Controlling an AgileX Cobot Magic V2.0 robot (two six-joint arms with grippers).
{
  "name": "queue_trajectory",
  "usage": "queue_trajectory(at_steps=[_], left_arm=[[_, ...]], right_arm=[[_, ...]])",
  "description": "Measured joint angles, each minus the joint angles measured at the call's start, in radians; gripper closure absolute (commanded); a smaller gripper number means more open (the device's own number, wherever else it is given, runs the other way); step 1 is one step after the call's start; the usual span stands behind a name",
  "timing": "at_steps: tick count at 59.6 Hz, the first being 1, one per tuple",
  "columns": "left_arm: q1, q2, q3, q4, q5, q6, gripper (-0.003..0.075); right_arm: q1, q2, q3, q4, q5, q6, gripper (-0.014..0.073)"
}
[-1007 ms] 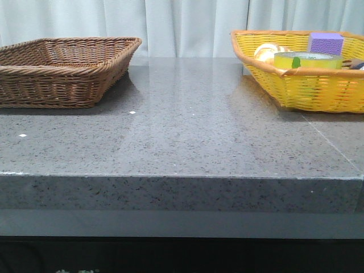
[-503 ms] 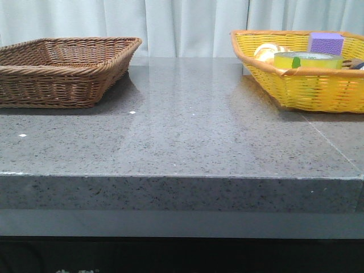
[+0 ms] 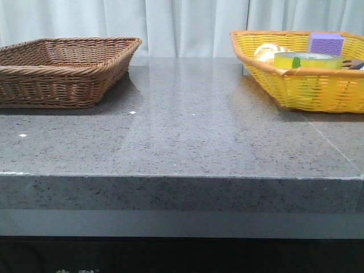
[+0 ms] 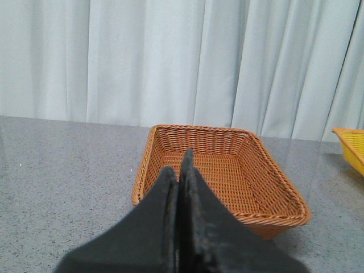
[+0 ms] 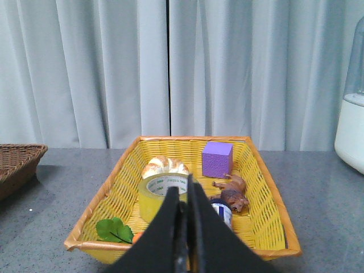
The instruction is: Transfer tape with both arms
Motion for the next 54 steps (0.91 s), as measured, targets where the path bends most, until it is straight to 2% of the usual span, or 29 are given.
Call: queue_trajectory(at_steps=[10, 19, 49, 54], left_arm=[[0.0, 0.159, -0.2, 0.0, 0.178, 0.0, 0.074], [0.0, 0.294, -0.315, 0.0, 0.268, 0.0, 0.074], [0.0, 0.515, -0.325, -0.013, 0.295, 0.0, 0.0739], [0.0, 0.537, -0.325, -0.013, 0.3, 0.0, 0.0721]], right_arm=[[0.0, 0.133, -0.177, -0.015, 0.146, 0.0, 0.0662], [0.0, 0.25, -0.288, -0.016, 0.249, 0.0, 0.0662], [0.0, 0.439, -0.264, -0.017, 0.318, 0.0, 0.0658], [0.0, 0.453, -0.264, -0.019, 0.318, 0.0, 0.0608]])
